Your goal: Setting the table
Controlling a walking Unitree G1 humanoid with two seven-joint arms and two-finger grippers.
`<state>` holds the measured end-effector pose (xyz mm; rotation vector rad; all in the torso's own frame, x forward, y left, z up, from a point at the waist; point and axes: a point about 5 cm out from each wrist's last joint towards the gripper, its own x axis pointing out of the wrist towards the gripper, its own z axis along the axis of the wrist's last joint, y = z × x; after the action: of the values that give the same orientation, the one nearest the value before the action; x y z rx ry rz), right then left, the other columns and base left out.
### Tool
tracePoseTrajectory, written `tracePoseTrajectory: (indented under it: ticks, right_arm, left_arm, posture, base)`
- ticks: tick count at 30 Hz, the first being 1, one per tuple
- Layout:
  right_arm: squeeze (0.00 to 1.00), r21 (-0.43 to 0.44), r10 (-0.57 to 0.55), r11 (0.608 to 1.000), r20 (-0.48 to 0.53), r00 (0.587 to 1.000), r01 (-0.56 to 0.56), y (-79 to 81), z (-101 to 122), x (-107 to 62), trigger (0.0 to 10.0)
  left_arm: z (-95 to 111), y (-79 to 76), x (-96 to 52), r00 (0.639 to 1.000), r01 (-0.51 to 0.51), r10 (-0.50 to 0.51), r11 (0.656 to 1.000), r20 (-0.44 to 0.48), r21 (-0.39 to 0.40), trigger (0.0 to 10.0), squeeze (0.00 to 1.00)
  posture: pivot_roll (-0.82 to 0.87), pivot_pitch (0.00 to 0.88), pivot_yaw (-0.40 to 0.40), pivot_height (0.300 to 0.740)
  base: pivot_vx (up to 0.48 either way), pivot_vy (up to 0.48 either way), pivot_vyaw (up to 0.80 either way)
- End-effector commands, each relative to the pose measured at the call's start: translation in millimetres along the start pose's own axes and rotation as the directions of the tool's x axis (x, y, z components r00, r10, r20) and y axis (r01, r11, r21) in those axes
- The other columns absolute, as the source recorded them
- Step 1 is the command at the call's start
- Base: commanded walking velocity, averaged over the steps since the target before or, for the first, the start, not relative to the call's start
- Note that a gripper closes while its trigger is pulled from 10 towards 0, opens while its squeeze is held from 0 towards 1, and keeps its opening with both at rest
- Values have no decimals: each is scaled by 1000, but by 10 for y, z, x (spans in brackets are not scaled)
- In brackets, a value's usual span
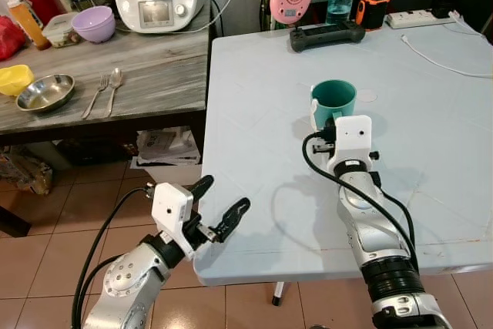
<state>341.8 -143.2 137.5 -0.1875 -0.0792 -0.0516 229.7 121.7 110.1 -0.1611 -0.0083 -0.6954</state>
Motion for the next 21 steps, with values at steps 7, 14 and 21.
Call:
tracePoseTrajectory:
  ticks: [7,14,21]
  right_arm:
    - [0,-5,26,1000,10,1000,-26,29,23,5,0]
    - [0,99,136,985,47,990,-140,144,156,-45,275]
    - [0,104,177,977,102,979,-187,172,288,-95,10000]
  left_arm:
    - [39,7,-3,1000,-5,5,1000,0,15,10000,0]
    - [92,369,-22,951,-306,304,952,59,20,10000,0]
    - [156,731,-130,839,-540,536,841,96,26,10000,0]
  posture:
    - [-97,71,108,740]
    - [-97,58,92,740]
    - [-99,48,82,740]
  base:
    - [0,0,0]
    - [0,0,0]
    - [0,0,0]
